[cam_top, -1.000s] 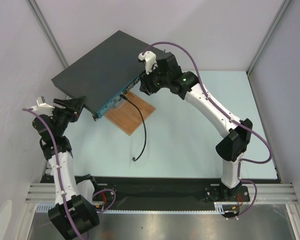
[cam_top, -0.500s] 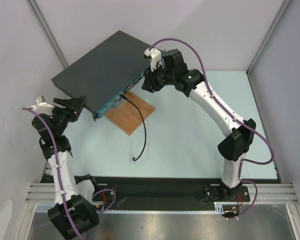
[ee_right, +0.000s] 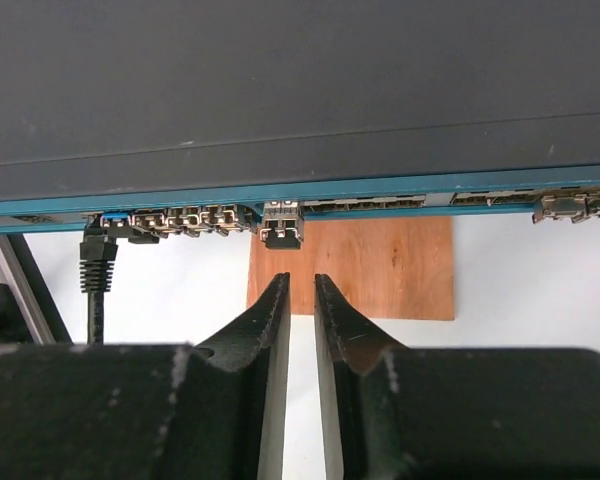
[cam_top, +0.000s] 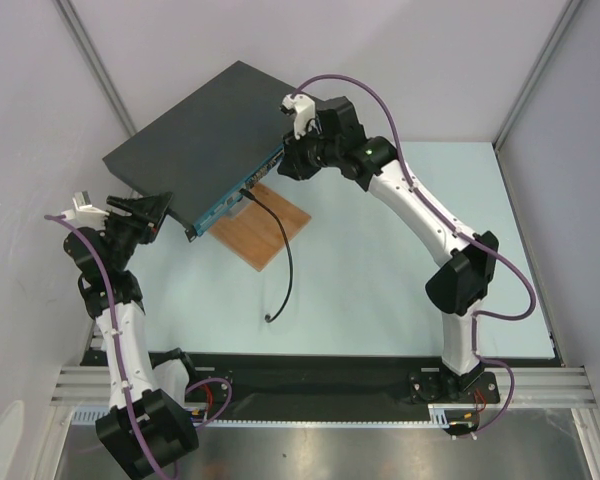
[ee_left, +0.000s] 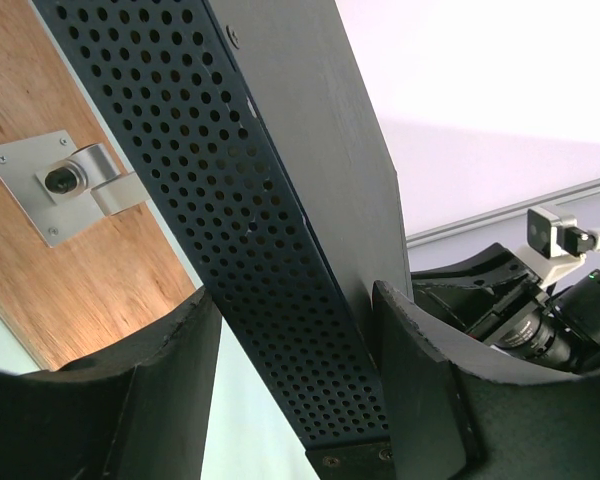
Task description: Insert the plug into the switch port
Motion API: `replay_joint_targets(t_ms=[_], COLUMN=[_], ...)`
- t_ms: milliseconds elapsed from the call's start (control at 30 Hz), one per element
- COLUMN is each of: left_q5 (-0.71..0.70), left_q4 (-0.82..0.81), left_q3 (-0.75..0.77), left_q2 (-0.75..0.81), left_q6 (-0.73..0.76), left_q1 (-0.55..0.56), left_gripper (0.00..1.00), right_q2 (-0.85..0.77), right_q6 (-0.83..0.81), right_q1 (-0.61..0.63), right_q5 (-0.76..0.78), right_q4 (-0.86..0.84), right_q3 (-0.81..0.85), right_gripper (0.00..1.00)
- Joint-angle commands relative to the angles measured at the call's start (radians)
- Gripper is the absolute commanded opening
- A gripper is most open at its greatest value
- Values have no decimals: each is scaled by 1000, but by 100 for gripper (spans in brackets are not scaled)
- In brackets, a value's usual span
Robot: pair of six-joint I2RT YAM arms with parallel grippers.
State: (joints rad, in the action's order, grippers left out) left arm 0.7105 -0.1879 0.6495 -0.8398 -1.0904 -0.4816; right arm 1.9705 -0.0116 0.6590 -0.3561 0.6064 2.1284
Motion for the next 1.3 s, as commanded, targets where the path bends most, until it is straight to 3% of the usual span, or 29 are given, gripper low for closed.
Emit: replay_joint_targets(t_ms=[0,833,1267], left_q5=[64,64,64], left_q4=[-25,-25,-19], left_q3=[36,32,36], left_q2=[-5,-13,-15], left_q6=[119,127,133], left_q1=[34,32,34], left_gripper=[0,0,0], right_q2=[4,73,45], right_q6=[35,61,88], right_q1=[2,17,16], right_q5=[14,20,25], right_q4=[-56,-72,-203], right_q3=[53,123,28], right_gripper=[19,15,12])
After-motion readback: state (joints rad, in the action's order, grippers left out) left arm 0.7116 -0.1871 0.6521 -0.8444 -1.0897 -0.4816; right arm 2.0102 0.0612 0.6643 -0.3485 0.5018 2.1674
